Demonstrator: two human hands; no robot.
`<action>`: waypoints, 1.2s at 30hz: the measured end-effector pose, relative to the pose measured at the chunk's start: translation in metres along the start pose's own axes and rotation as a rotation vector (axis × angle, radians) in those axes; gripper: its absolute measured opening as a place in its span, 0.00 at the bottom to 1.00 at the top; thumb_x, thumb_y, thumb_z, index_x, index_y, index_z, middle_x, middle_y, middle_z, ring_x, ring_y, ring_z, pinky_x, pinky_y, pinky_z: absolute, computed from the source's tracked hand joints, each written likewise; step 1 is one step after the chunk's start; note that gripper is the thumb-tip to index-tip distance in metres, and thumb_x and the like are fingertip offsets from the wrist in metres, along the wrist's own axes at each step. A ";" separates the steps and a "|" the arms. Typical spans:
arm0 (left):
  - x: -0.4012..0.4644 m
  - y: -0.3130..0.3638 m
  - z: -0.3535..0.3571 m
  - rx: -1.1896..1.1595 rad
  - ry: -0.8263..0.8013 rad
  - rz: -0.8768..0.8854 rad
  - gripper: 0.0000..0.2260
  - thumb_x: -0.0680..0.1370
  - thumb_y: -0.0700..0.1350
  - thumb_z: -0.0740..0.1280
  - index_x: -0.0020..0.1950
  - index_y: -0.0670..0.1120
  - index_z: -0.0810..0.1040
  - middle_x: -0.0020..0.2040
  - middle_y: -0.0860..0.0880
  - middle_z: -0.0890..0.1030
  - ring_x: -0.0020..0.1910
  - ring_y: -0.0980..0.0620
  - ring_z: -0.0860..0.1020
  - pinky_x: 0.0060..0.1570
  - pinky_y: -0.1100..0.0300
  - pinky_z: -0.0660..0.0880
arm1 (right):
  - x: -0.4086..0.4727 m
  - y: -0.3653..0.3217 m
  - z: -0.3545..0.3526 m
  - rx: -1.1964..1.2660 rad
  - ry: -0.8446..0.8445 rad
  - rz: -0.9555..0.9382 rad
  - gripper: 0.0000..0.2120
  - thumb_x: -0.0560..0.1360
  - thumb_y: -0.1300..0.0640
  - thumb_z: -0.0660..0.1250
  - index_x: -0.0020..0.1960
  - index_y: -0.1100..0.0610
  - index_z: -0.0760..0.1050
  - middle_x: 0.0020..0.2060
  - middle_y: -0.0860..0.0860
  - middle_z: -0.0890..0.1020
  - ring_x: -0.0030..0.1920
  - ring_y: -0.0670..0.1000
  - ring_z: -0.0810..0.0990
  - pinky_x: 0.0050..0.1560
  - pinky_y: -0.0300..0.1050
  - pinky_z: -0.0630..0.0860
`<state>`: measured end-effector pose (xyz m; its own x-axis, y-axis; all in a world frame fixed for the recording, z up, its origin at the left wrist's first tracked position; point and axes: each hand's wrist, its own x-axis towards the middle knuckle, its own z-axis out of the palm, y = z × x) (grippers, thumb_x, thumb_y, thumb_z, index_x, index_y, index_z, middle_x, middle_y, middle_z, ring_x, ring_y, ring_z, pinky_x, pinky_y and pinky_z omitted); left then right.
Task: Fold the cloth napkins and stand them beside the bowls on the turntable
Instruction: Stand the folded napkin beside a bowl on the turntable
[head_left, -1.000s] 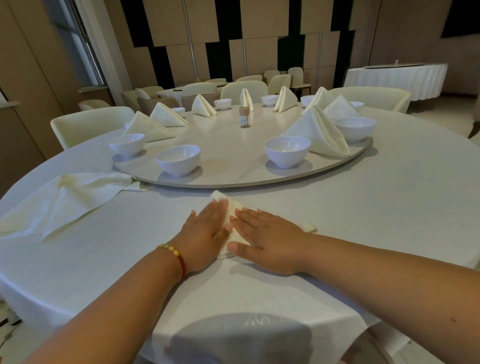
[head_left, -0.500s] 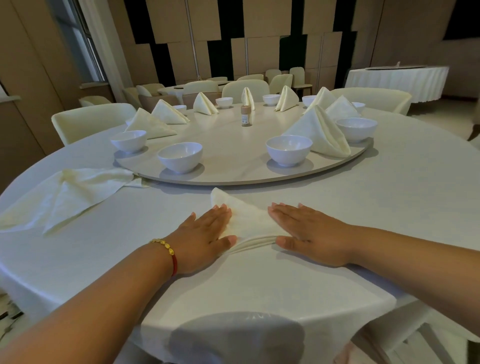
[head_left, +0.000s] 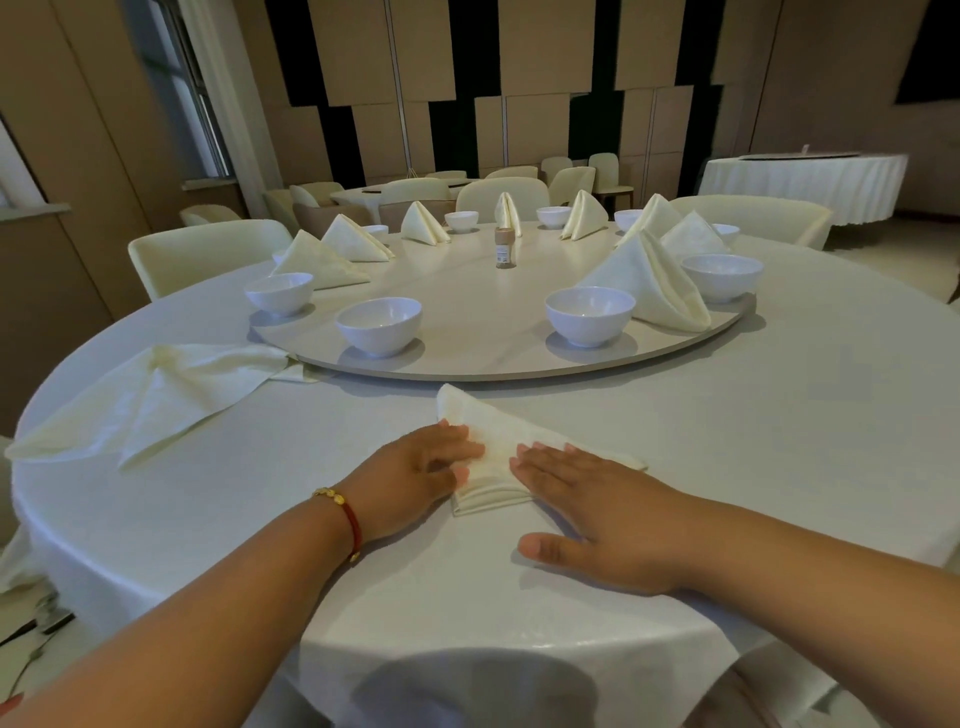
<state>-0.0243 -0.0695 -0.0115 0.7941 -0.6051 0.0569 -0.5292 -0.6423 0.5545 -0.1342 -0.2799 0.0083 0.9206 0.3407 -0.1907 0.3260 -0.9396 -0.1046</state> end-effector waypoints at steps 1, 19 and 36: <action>-0.003 -0.001 -0.002 -0.114 0.031 0.014 0.11 0.79 0.45 0.65 0.59 0.56 0.80 0.67 0.59 0.73 0.70 0.63 0.64 0.72 0.62 0.56 | 0.000 0.000 -0.001 0.007 0.003 0.002 0.44 0.69 0.27 0.40 0.78 0.47 0.36 0.77 0.41 0.38 0.68 0.34 0.36 0.69 0.35 0.35; -0.008 0.003 -0.014 0.260 0.090 0.290 0.19 0.72 0.65 0.62 0.53 0.56 0.81 0.54 0.60 0.81 0.57 0.64 0.73 0.73 0.67 0.52 | 0.031 -0.024 -0.015 -0.154 0.313 0.094 0.21 0.76 0.35 0.55 0.56 0.51 0.71 0.46 0.49 0.80 0.46 0.53 0.77 0.42 0.46 0.70; 0.030 0.018 -0.045 -0.287 0.247 0.111 0.12 0.80 0.42 0.61 0.43 0.47 0.83 0.41 0.54 0.83 0.43 0.62 0.78 0.48 0.70 0.71 | 0.045 -0.001 -0.034 0.040 0.506 0.201 0.08 0.80 0.49 0.57 0.43 0.51 0.64 0.33 0.47 0.69 0.38 0.53 0.70 0.33 0.45 0.62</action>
<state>0.0035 -0.0775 0.0374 0.8031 -0.5099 0.3083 -0.5387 -0.4004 0.7413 -0.0856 -0.2646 0.0331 0.9556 0.0864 0.2818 0.1338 -0.9791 -0.1534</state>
